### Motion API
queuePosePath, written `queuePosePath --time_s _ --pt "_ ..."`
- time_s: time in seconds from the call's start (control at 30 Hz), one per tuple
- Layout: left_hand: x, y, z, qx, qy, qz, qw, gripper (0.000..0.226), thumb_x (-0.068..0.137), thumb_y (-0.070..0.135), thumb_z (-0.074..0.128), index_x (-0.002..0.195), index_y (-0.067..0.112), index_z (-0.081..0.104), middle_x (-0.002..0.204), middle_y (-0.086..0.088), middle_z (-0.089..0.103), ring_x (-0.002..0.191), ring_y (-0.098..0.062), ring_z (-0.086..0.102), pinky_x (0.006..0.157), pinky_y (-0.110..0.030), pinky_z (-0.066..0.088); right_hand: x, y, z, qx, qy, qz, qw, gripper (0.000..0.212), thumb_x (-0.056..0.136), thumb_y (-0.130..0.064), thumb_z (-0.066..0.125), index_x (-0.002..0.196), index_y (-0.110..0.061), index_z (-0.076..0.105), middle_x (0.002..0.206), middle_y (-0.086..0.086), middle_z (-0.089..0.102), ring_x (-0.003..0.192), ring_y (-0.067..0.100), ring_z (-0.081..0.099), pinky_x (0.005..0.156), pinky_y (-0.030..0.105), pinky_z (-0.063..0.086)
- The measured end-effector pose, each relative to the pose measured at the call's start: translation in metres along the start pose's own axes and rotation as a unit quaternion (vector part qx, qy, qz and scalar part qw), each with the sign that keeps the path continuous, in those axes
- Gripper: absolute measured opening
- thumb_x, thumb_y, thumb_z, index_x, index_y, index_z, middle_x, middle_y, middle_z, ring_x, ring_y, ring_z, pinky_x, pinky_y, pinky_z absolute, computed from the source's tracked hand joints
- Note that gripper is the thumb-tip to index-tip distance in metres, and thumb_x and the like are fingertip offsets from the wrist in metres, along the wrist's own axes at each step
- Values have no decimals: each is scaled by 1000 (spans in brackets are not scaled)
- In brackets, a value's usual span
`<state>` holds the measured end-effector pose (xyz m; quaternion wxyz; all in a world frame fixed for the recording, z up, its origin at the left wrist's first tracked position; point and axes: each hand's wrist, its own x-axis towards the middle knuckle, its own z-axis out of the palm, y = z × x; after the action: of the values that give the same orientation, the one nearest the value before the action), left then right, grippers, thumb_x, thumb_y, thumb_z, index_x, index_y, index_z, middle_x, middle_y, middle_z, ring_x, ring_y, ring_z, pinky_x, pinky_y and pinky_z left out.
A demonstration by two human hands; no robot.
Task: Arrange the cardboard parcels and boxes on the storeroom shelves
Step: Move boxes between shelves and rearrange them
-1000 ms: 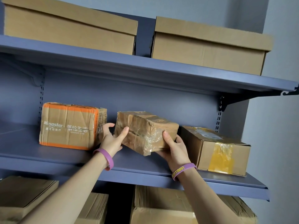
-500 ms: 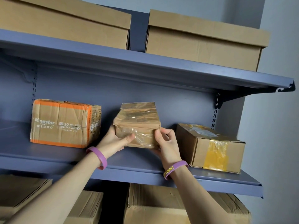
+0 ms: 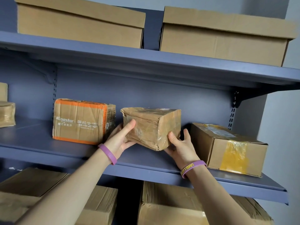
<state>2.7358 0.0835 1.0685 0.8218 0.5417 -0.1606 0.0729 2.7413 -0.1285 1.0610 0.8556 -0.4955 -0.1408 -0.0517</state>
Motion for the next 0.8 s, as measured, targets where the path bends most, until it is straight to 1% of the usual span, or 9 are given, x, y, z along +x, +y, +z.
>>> queuePosePath --time_s 0.07,0.17,0.33,0.43,0.5,0.57,0.67,0.73,0.8 --pt "1 0 0 -4 0 -8 1000 69 77 49 76 137 24 55 122 6 72 113 -10 67 108 -48 47 3 0 -3 39 38 2 999 113 73 -31 76 159 -24 3 144 -1 42 122 27 59 75 42 61" --pt "2 1 0 -24 -9 -11 1000 63 76 53 67 133 28 57 125 5 71 121 -15 63 106 -45 48 3 -1 -6 73 42 16 996 96 73 -41 76 153 -15 31 144 6 53 114 27 66 75 42 61" --pt "5 0 1 -14 32 -15 999 64 71 66 62 124 32 60 126 -1 68 116 -21 65 95 -41 55 -1 -4 -3 34 21 13 999 59 80 -22 73 131 0 52 115 15 72 98 26 73 68 37 61" --pt "10 -2 0 6 103 -25 994 79 73 69 62 139 27 51 132 -7 64 105 -27 69 74 -39 62 0 -2 -2 6 52 -20 998 66 75 -16 79 131 5 50 118 21 69 99 31 73 66 40 61" --pt "11 -2 0 17 129 -32 991 76 82 70 56 144 27 45 135 -9 61 97 -27 71 65 -36 62 1 -1 -2 -5 74 -41 996 72 73 -13 83 132 4 47 122 22 66 99 31 72 66 43 61" --pt "8 -1 3 24 95 -50 994 80 79 76 51 143 28 46 133 -7 60 98 -26 71 69 -36 62 4 1 -5 0 94 -53 994 69 78 -10 82 134 4 44 126 24 63 100 30 72 66 44 61" --pt "2 0 3 47 5 -57 997 85 63 75 60 136 33 51 128 1 61 107 -28 70 82 -41 61 6 2 -6 13 101 -62 993 69 82 -12 80 136 6 41 130 26 60 101 30 72 67 42 61" --pt "1 -2 1 66 -20 -43 997 80 65 57 73 137 31 51 129 2 65 108 -22 71 88 -41 59 4 2 -5 27 80 -63 994 66 86 -23 77 135 4 43 130 25 60 105 32 70 72 45 61" --pt "2 -4 0 75 -11 -23 997 71 70 36 78 137 27 53 126 4 70 108 -13 70 97 -41 55 3 0 -4 39 54 -48 997 55 97 -43 59 132 -3 47 125 20 65 106 34 70 75 45 61"
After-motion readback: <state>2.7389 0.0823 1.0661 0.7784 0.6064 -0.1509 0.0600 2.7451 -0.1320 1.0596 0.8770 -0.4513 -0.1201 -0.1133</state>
